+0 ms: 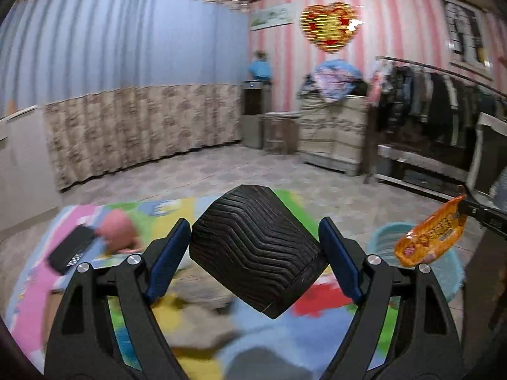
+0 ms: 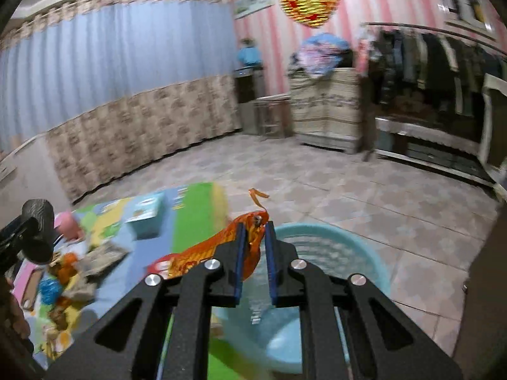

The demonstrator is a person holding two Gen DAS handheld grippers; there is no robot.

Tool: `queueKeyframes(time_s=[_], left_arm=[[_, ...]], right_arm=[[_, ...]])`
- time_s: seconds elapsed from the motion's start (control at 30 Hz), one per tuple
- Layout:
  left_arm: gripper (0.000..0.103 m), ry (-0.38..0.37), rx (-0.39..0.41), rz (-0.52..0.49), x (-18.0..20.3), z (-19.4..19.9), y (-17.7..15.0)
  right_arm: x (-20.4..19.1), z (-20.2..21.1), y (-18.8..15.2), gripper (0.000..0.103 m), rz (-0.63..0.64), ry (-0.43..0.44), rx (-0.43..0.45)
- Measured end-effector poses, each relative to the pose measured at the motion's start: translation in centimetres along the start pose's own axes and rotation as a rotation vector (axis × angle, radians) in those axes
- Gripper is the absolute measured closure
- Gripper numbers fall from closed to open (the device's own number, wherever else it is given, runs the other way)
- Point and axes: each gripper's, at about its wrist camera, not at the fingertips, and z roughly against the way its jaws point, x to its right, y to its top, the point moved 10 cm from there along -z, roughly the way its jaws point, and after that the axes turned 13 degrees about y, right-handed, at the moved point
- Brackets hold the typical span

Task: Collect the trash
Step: 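Carry both items over the blue basket and open both tools to drop them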

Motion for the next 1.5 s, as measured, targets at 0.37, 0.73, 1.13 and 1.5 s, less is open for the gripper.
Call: queueKeyframes(time_s=[0.37, 0.73, 1.13, 1.5], left_arm=[[0.022, -0.256, -0.082, -0.074, 17.7, -3.8, -3.8], [0.01, -0.311, -0.145, -0.121, 24.9, -7.8, -5.5], [0.006, -0.172, -0.063, -0.09, 18.4, -6.8, -1.8], [0.006, -0.109, -0.052, -0.064, 13.3, -6.5, -1.2]], right_arm=[[10.1, -1.0, -2.2, 0.09, -0.086, -0.16, -0.051], [12.5, -2.3, -3.8, 0.09, -0.123, -0.165, -0.09], [10.5, -4.2, -4.1, 0.09, -0.084, -0.168, -0.127], [8.9, -5.3, -3.5, 0.046, -0.062, -0.184, -0.123]])
